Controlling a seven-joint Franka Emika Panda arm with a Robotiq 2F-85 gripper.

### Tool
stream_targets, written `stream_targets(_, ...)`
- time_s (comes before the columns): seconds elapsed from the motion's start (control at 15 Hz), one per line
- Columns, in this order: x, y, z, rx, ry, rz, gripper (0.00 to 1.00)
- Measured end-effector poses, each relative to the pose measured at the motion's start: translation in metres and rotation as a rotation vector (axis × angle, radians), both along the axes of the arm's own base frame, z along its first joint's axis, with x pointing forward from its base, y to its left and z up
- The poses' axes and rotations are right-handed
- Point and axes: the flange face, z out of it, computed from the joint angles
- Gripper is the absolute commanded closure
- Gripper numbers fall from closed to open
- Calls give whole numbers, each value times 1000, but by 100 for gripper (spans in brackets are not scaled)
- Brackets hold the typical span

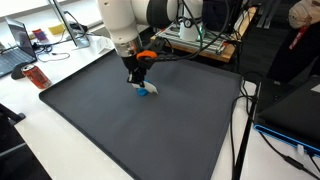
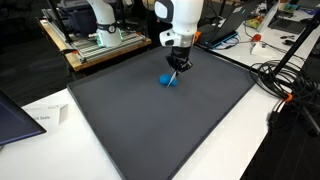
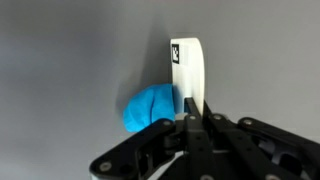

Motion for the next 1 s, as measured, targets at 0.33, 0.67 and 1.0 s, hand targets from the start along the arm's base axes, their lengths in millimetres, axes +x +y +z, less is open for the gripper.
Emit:
stream_targets(0.33, -2, -13, 1, -22, -17, -90, 99)
stream_targets(0.67, -1, -32, 2, -52, -23, -189, 99)
stream_targets(1.0, -2, -53, 2, -80, -25, -260, 99)
